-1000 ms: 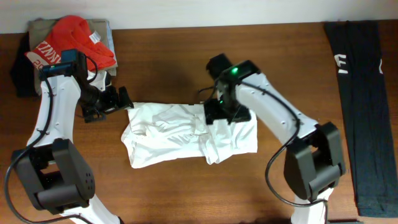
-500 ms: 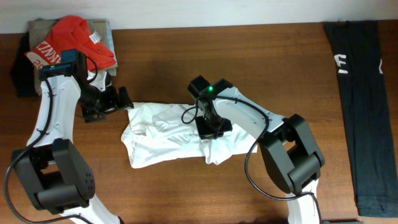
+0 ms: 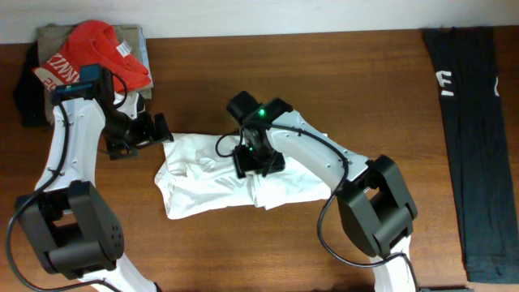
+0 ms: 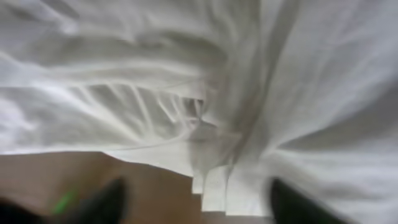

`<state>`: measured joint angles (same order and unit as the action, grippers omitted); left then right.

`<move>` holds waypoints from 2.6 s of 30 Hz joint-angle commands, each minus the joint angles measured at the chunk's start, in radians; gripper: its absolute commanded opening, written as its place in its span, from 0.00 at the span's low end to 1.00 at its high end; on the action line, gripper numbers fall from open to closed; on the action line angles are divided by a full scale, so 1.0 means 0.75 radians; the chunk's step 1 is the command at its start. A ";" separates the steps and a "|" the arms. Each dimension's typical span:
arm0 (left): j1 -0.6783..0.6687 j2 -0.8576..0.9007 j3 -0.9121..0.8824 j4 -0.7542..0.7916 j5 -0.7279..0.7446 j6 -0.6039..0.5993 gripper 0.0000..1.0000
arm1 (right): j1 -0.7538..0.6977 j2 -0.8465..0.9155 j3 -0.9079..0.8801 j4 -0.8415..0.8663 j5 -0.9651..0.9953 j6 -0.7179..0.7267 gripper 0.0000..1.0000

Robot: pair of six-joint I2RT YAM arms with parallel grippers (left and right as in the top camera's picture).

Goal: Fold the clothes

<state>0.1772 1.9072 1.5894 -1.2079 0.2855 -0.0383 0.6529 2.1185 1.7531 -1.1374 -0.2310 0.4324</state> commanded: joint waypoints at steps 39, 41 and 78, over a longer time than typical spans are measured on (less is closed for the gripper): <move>0.097 0.004 -0.724 0.549 0.398 -0.040 0.92 | -1.089 -0.011 0.585 -0.518 0.254 -0.122 0.99; 0.036 0.004 -0.724 0.565 0.382 -0.048 0.91 | -1.089 -0.011 0.585 -0.518 0.254 -0.122 0.99; -0.779 -0.003 -0.024 0.082 -0.095 -0.393 0.00 | -1.089 -0.011 0.585 -0.518 0.254 -0.122 0.99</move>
<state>-0.3626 1.9121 1.6558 -1.2015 0.1680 -0.2977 -0.1684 2.1201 2.1765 -1.5219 -0.0422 0.3401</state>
